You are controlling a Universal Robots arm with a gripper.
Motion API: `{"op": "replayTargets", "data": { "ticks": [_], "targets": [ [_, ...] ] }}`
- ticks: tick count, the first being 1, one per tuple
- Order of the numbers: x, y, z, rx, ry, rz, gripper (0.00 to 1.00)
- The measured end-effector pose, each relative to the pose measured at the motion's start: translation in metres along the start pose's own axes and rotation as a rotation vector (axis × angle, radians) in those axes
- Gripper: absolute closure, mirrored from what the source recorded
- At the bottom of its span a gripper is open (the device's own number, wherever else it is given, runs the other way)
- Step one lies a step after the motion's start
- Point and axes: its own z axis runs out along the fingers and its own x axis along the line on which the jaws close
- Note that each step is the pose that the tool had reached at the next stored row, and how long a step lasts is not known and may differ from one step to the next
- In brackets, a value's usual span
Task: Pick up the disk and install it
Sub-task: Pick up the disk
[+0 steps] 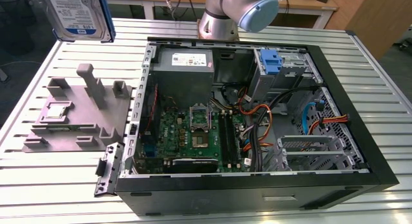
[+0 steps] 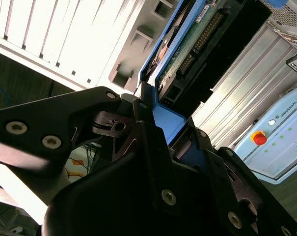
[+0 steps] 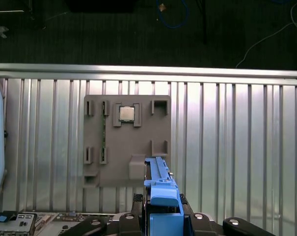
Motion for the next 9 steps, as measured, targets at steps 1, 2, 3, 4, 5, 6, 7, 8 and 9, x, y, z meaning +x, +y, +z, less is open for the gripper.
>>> {"op": "replayTargets", "data": {
  "ticks": [1, 2, 3, 4, 5, 6, 7, 8, 9],
  "targets": [
    [0.0, -0.0006, 0.0, -0.0001, 0.0, 0.0, 0.64],
    [0.0, -0.0013, 0.0, 0.0, 0.0, 0.0, 0.64],
    [0.0, -0.0019, 0.0, 0.0, 0.0, 0.0, 0.64],
    [0.0, -0.0026, -0.0001, 0.0, 0.0, 0.0, 0.64],
    [0.0, -0.0033, -0.0001, 0.0, 0.0, 0.0, 0.64],
    [0.0, -0.0041, -0.0001, 0.0, 0.0, 0.0, 0.64],
    [0.0, -0.0048, -0.0001, 0.0, 0.0, 0.0, 0.64],
    [0.0, -0.0055, -0.0001, 0.0, 0.0, 0.0, 0.64],
    [0.0, -0.0063, -0.0001, 0.0, 0.0, 0.0, 0.64]
  ]
}}
